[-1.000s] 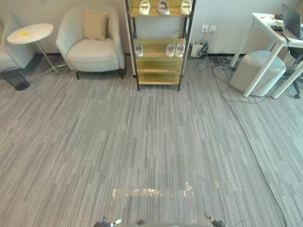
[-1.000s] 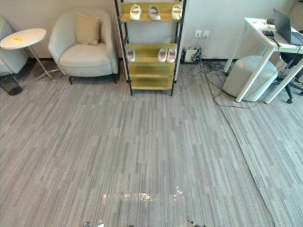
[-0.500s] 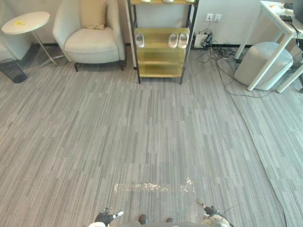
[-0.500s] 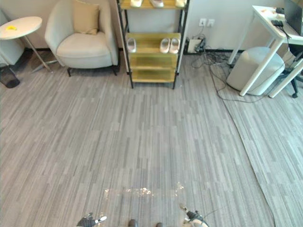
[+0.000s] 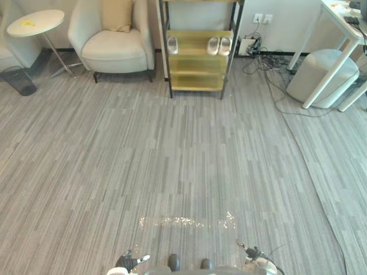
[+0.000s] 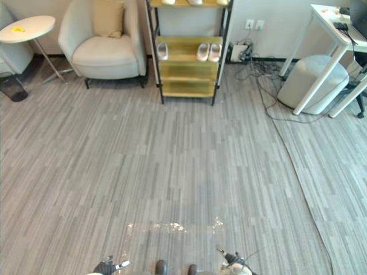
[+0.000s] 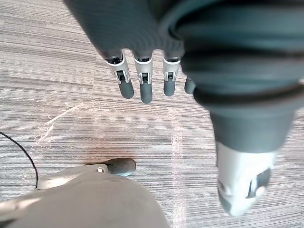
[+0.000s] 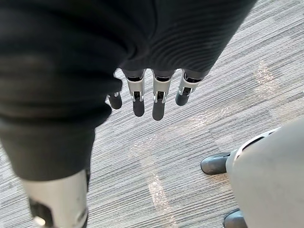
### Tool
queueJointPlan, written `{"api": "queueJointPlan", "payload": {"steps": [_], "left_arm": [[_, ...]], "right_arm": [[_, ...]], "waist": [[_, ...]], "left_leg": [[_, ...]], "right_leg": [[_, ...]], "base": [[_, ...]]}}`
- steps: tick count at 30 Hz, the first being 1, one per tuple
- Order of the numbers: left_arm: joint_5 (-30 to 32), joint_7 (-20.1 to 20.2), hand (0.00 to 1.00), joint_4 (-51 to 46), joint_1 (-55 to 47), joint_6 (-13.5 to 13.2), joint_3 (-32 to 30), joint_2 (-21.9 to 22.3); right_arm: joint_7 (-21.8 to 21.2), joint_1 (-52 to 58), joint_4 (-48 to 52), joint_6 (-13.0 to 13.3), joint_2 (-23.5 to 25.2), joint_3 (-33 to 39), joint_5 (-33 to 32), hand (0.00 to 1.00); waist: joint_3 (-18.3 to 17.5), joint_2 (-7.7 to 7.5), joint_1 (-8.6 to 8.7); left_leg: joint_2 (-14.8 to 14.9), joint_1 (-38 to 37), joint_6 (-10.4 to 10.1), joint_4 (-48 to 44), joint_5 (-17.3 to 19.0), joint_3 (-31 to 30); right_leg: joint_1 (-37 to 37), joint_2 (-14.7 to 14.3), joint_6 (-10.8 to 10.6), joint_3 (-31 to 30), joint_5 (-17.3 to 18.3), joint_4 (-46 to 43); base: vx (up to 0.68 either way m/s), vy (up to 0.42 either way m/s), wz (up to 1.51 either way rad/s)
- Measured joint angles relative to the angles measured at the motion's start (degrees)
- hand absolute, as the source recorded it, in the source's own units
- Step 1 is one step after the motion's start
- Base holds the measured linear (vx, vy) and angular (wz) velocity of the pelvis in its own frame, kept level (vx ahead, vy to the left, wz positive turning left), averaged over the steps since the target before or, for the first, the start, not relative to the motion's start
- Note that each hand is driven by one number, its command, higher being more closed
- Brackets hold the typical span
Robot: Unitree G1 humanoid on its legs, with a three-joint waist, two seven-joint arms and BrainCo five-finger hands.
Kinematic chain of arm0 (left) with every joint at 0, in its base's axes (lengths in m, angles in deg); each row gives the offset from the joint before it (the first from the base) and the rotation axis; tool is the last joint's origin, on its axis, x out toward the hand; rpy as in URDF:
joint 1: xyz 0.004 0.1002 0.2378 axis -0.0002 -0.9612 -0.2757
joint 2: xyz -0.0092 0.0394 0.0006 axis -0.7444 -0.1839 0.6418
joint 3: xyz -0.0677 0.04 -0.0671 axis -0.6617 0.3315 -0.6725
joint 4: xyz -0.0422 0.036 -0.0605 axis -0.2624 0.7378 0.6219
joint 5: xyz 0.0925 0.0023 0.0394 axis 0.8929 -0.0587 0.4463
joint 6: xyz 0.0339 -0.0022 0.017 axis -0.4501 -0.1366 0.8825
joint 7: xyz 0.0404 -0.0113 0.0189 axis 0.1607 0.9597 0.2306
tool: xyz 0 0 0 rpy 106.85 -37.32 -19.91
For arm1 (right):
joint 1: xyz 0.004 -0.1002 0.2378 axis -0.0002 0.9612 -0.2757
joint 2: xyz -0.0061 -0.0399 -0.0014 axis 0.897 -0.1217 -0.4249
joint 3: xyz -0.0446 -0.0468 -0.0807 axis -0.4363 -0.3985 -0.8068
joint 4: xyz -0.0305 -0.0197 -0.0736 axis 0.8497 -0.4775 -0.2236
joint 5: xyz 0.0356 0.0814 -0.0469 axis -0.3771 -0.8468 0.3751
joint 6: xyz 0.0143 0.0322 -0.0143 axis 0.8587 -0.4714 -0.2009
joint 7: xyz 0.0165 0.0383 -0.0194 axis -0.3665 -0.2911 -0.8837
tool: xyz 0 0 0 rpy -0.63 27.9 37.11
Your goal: Organize the slippers on the shoe rack
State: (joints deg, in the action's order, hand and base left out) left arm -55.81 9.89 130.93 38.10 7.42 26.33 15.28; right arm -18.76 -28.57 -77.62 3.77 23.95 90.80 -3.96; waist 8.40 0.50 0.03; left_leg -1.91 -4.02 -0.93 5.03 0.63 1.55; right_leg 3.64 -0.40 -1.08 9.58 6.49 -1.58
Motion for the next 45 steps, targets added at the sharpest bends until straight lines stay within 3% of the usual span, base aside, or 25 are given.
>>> {"api": "queueJointPlan", "payload": {"steps": [4,5,8,11,14,15,16,19,21,23,24,26,28,30,32,33,34,35,36,37,38,40,41,42,45], "left_arm": [[-0.02,-0.05,0.0,0.01,1.01,0.02,0.3,-0.25],[-0.11,-0.05,0.0,-0.03,1.58,0.02,0.04,-0.33],[-0.59,-0.05,0.0,-1.19,1.75,0.01,-2.67,0.16],[-1.51,-0.05,0.0,-2.93,1.25,-0.09,-4.51,1.19],[-2.25,-0.08,0.0,-4.0,0.6,-0.09,-4.72,1.48],[-2.25,-0.08,0.0,-4.03,0.65,-0.09,-4.72,1.48],[-2.24,-0.33,0.0,-3.96,0.75,-0.07,-4.78,1.67],[-2.21,-0.91,0.0,-3.92,1.14,-0.14,-4.83,0.74],[-2.21,-1.13,0.0,-4.0,1.37,-0.07,-4.69,0.86],[-2.2,-1.18,0.0,-4.22,1.66,-0.07,-4.02,0.73],[-2.21,-1.19,0.0,-4.28,2.17,-0.07,-3.97,0.76],[-2.46,-1.16,0.0,-4.87,2.9,-0.04,-3.44,1.78],[-2.9,-1.11,0.0,-5.33,3.26,-0.11,-3.48,3.42],[-3.63,-1.06,0.0,-5.07,3.99,-0.2,-3.14,4.83],[-3.78,-1.04,0.0,-4.88,4.87,-0.33,-1.46,5.16],[-3.76,-1.02,0.0,-4.68,5.1,-0.44,-1.21,5.16],[-3.73,-1.04,0.0,-3.85,5.23,-0.62,-1.27,5.0],[-3.5,-1.07,0.0,-3.16,4.89,-0.61,-1.4,4.67],[-3.3,-1.09,0.0,-2.67,4.96,-0.6,-1.76,5.12],[-3.16,-1.19,0.0,-2.56,4.76,-0.69,-3.12,6.02],[-3.14,-1.19,0.0,-2.53,4.67,-0.68,-3.82,6.07],[-3.16,-1.2,0.0,-2.53,4.63,-0.65,-6.04,6.41],[-3.2,-1.07,0.0,-3.63,4.34,-0.72,-7.57,6.76],[-3.31,-1.04,0.0,-4.96,3.98,-0.95,-8.84,7.08],[-4.06,-0.96,0.0,-6.77,4.1,-1.16,-8.81,7.47]], "right_arm": [[0.04,0.3,0.08,0.03,-0.03,0.02,-0.18,0.0],[0.07,0.2,0.33,0.1,-0.05,0.03,-0.43,0.0],[0.21,1.79,3.6,0.09,0.62,0.0,-1.74,0.0],[0.85,2.59,7.49,0.29,1.12,-0.63,-2.16,0.0],[1.29,3.53,9.22,0.31,1.04,-2.54,-2.18,0.0],[1.3,3.43,9.23,0.31,1.01,-2.66,-2.2,0.0],[1.31,3.44,9.01,0.31,0.78,-2.85,-2.2,0.0],[1.22,3.81,8.71,0.19,1.91,-2.75,-2.08,0.0],[1.16,3.67,9.19,0.2,2.16,-2.86,-1.99,0.0],[1.12,3.53,10.65,0.23,2.37,-3.58,-1.9,0.0],[1.13,3.54,11.5,0.28,2.53,-4.44,-1.9,0.0],[1.1,3.1,11.87,0.32,2.57,-5.05,-1.77,0.0],[1.11,2.36,11.4,0.29,2.7,-5.05,-1.23,0.0],[1.1,1.78,11.05,0.44,2.62,-5.2,0.03,0.0],[1.1,0.77,10.46,0.37,2.18,-5.35,0.18,0.0],[1.09,0.45,9.56,0.24,1.86,-5.41,0.17,0.0],[1.12,0.5,8.16,-0.05,1.36,-5.38,0.2,0.0],[1.12,1.05,7.73,-0.01,1.32,-4.9,0.03,0.0],[1.14,0.9,7.61,0.0,0.76,-4.86,0.11,0.0],[1.12,-0.09,7.01,-0.02,0.06,-4.74,0.28,0.0],[1.11,-0.29,6.78,0.02,0.17,-4.49,0.27,0.0],[1.13,-0.21,6.74,0.22,0.36,-4.58,0.23,0.0],[1.16,0.2,6.77,0.24,0.47,-4.94,0.17,0.0],[1.23,0.44,7.24,0.29,0.5,-5.74,0.16,0.0],[1.19,0.89,9.03,0.3,1.64,-6.71,0.1,0.0]], "waist": [[0.2,-0.2,0.16],[1.2,-0.27,0.01],[2.12,-0.21,-0.23],[3.33,1.07,-0.41],[3.2,1.48,-0.54],[3.17,1.48,-0.7],[2.86,1.55,-1.05],[1.46,-0.74,-2.9],[1.46,-0.78,-3.51],[1.24,-0.86,-3.06],[1.09,-1.13,-2.65],[1.14,-1.13,-2.42],[1.15,-1.18,-2.25],[1.12,-1.19,-1.66],[1.16,-1.23,-0.48],[1.25,-1.36,0.14],[1.14,-2.26,0.59],[1.41,-2.8,0.67],[1.65,-1.88,0.7],[1.54,0.28,0.23],[1.54,0.69,0.15],[1.51,1.12,0.06],[1.72,1.59,-0.15],[1.92,2.11,-0.66],[2.15,1.62,-1.47]], "left_leg": [[-0.14,3.29,-1.0,-3.32,1.38,-0.14],[-0.1,6.6,-2.02,-10.34,4.6,0.77],[1.43,12.97,-4.07,-26.52,8.06,7.49],[6.91,19.09,-1.67,-41.28,12.9,13.96],[9.59,21.12,-1.71,-36.87,12.61,15.1],[9.37,21.41,-1.73,-33.88,12.01,15.08],[8.55,21.05,-0.68,-27.69,7.6,14.94],[5.27,20.06,2.26,-26.33,9.74,18.36],[5.14,17.93,3.27,-28.07,12.55,19.48],[5.04,13.84,3.76,-27.13,14.52,19.94],[5.04,12.04,3.64,-26.76,15.02,19.95],[5.05,7.34,2.99,-23.94,15.67,20.15],[5.34,2.67,2.86,-20.8,15.6,20.48],[5.92,-0.78,2.26,-17.7,15.25,20.72],[6.07,-1.23,1.41,-15.8,14.76,19.66],[6.06,-1.56,0.8,-14.85,14.4,19.06],[5.63,-2.94,-0.63,-13.56,14.18,17.75],[5.17,-4.84,-2.34,-13.14,14.47,15.35],[5.89,-5.38,-3.02,-13.13,14.74,14.62],[8.89,-5.77,-4.93,-14.4,13.94,12.69],[9.67,-5.41,-5.18,-16.08,13.82,11.91],[12.74,-1.33,-5.92,-27.6,13.5,10.04],[16.04,3.82,-7.45,-41.19,10.89,8.28],[18.9,8.33,-6.79,-53.33,11.33,8.01],[19.04,16.2,-5.81,-57.63,14.72,11.22]], "right_leg": [[-1.76,0.54,0.64,1.35,0.48,-0.79],[-2.33,0.97,1.57,1.36,1.07,-2.03],[-2.06,1.94,2.35,0.92,2.87,-4.94],[-0.94,1.82,2.11,-0.06,5.7,-7.63],[-0.24,2.33,1.04,-0.64,7.84,-8.16],[-0.09,2.71,0.58,-0.75,8.18,-8.09],[-0.66,3.71,-1.1,-1.26,9.14,-8.21],[-0.66,7.42,-4.05,-2.1,8.52,-7.86],[-3.0,8.78,-5.6,-2.13,9.41,-16.7],[-10.12,10.83,-7.9,-2.03,7.78,-35.66],[-13.54,11.85,-7.59,-1.11,7.3,-44.06],[-17.8,14.01,-6.07,3.56,8.1,-51.53],[-19.57,14.77,-4.16,8.79,9.29,-49.51],[-21.93,13.04,-3.23,12.63,9.02,-37.91],[-23.97,11.09,-2.26,12.82,4.58,-25.18],[-24.44,10.17,-2.11,11.91,1.21,-18.81],[-24.14,9.14,-2.25,10.19,-5.07,-11.03],[-23.22,8.87,0.37,8.18,-13.26,-9.16],[-22.94,8.19,1.9,8.29,-12.66,-9.88],[-22.02,5.85,2.54,9.19,-9.81,-10.72],[-21.42,5.09,2.13,9.4,-8.43,-10.77],[-19.07,3.03,2.47,10.0,-6.01,-10.35],[-15.5,0.95,3.47,10.16,-4.86,-8.76],[-12.31,-1.11,4.64,9.49,-3.07,-7.85],[-6.86,-1.9,4.92,8.22,-0.76,-6.65]], "base": [[-0.01,0.002,0.09],[-0.01,-0.011,0.05],[0.0,-0.005,-0.06],[0.02,0.059,-0.15],[0.12,0.143,0.03],[0.26,0.256,-0.03],[0.35,0.34,-0.08],[0.39,0.274,-0.19],[0.38,0.214,-0.31],[0.35,0.168,-0.21],[0.31,0.104,-0.06],[0.31,0.046,-0.06],[0.3,-0.009,-0.1],[0.29,-0.071,-0.06],[0.26,-0.119,0.27],[0.4,-0.246,0.49],[0.44,-0.31,0.6],[0.37,-0.271,0.48],[0.39,-0.315,0.2],[0.3,-0.254,-0.06],[0.44,-0.381,-0.06],[0.31,-0.284,0.03],[0.43,-0.292,-0.17],[0.36,-0.225,-0.27],[0.37,-0.135,-0.34]]}}
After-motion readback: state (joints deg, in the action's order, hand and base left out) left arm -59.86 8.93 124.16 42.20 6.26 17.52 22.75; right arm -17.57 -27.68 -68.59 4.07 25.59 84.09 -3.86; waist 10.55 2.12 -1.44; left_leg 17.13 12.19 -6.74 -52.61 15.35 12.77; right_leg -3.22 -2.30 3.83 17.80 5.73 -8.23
